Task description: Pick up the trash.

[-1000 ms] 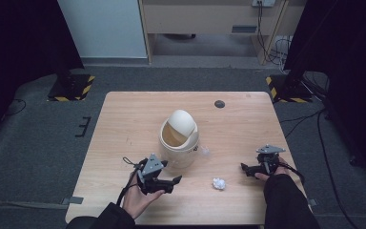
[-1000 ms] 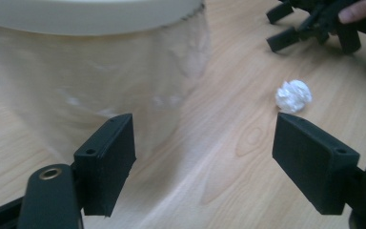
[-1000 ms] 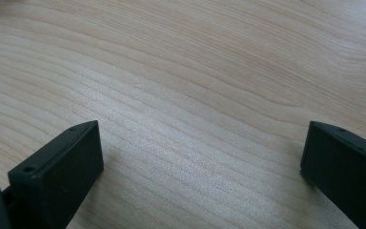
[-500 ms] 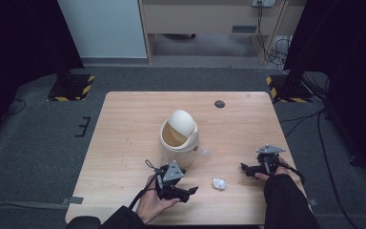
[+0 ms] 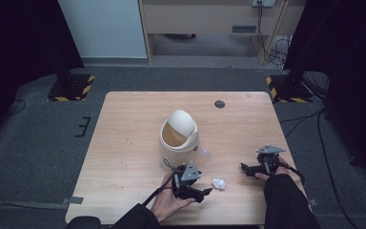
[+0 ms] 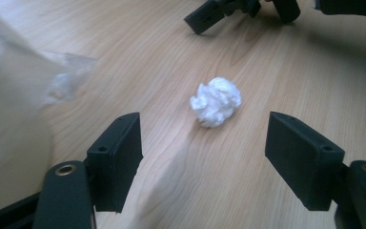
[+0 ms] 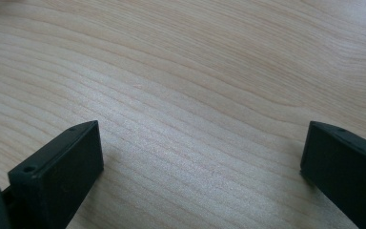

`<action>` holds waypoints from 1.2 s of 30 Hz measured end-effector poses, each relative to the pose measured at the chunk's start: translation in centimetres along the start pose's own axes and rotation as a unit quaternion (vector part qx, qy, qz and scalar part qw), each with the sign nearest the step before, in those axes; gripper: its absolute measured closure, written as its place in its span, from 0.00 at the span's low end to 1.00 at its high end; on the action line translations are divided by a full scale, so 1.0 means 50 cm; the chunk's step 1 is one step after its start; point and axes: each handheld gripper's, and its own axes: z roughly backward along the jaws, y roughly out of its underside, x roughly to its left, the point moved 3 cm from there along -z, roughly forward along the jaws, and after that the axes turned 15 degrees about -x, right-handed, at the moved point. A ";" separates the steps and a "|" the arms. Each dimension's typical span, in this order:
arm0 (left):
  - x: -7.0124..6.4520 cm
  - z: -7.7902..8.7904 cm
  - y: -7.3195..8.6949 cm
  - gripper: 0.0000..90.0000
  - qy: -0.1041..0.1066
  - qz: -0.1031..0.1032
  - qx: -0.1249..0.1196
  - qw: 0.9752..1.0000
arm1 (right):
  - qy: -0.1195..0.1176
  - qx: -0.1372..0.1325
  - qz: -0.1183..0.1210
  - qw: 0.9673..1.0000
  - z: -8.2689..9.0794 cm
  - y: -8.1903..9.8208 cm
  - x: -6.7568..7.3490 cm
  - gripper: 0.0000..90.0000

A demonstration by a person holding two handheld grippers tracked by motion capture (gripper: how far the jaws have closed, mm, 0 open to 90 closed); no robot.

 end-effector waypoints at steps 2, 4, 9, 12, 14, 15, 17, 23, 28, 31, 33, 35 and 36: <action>-0.005 -0.016 0.000 0.32 0.007 -0.003 0.007 1.000 | 0.000 0.000 -0.001 1.000 0.000 0.000 0.000 0.01; -0.013 -0.037 0.002 0.33 0.012 -0.006 0.016 1.000 | 0.000 -0.001 0.001 1.000 0.000 0.000 0.000 0.01; -0.023 -0.068 0.006 0.35 0.015 -0.011 0.027 0.999 | 0.000 0.000 0.001 1.000 0.000 0.000 0.000 0.01; -0.025 -0.077 0.006 0.35 0.013 -0.011 0.030 0.999 | 0.000 0.000 0.001 1.000 0.000 0.000 0.000 0.01; -0.029 -0.092 0.006 0.35 0.010 -0.011 0.031 0.999 | 0.000 0.000 0.001 1.000 0.000 0.000 0.000 0.01; -0.029 -0.092 0.006 0.35 0.010 -0.011 0.031 0.999 | 0.000 0.000 0.001 1.000 0.000 0.000 0.000 0.01; -0.032 -0.102 0.005 0.36 0.010 -0.011 0.033 0.999 | 0.000 0.000 0.001 1.000 0.000 0.000 0.000 0.01; -0.028 -0.112 0.011 0.44 0.002 -0.010 0.045 0.999 | 0.000 0.001 0.001 1.000 0.000 0.000 0.000 0.01; -0.022 -0.119 0.015 0.51 -0.003 -0.010 0.057 0.998 | 0.000 0.000 0.001 1.000 0.000 0.000 0.000 0.01; -0.020 -0.123 0.018 0.58 -0.006 -0.011 0.060 0.998 | 0.000 0.001 0.000 1.000 0.000 0.000 0.000 0.01; -0.017 -0.123 0.016 0.62 -0.007 -0.009 0.060 0.998 | 0.000 0.000 0.001 1.000 0.000 0.000 0.000 0.01; -0.016 -0.123 0.016 0.64 -0.007 -0.010 0.061 0.998 | 0.000 0.000 0.000 1.000 0.000 0.000 0.000 0.01; -0.015 -0.123 0.016 0.64 -0.006 -0.012 0.062 0.998 | 0.000 0.000 0.000 1.000 0.000 0.000 0.000 0.01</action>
